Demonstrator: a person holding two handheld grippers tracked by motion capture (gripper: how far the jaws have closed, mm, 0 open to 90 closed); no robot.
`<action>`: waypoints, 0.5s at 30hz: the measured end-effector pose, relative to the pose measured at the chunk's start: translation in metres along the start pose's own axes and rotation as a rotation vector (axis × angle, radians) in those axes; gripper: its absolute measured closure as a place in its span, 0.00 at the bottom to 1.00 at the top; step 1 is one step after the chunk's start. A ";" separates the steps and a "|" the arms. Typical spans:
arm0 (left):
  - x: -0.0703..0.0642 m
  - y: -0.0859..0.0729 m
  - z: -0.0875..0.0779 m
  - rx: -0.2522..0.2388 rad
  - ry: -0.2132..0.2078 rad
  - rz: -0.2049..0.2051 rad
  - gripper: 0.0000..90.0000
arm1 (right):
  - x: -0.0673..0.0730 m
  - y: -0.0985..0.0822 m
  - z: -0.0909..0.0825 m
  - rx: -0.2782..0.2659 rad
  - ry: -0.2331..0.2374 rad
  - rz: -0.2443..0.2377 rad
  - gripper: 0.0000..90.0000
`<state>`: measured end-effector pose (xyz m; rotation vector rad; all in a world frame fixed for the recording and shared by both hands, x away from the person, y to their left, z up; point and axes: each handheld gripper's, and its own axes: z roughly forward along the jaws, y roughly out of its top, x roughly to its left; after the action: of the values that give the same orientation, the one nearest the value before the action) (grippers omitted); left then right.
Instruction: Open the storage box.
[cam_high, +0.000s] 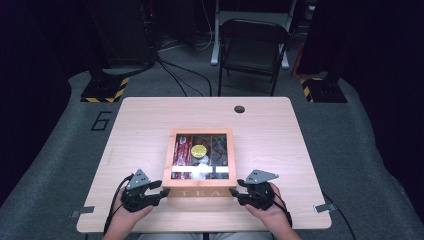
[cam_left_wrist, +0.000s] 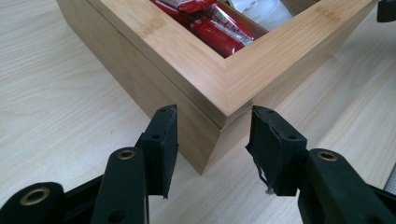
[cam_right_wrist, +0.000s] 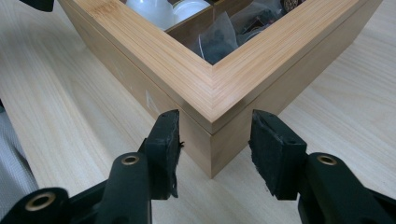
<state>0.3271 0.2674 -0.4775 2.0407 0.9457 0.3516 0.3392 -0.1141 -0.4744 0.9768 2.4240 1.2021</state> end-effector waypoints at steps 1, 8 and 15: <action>-0.002 0.000 0.001 0.012 -0.004 0.013 0.59 | 0.000 -0.001 0.002 0.005 0.004 -0.001 0.58; -0.003 0.000 0.002 0.016 0.008 0.024 0.60 | 0.001 0.000 0.003 0.005 -0.008 -0.021 0.59; -0.004 0.000 0.002 0.019 0.016 0.030 0.61 | 0.002 0.000 0.002 -0.008 -0.010 -0.011 0.59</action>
<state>0.3256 0.2634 -0.4782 2.0740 0.9319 0.3770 0.3386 -0.1114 -0.4757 0.9629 2.4125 1.1994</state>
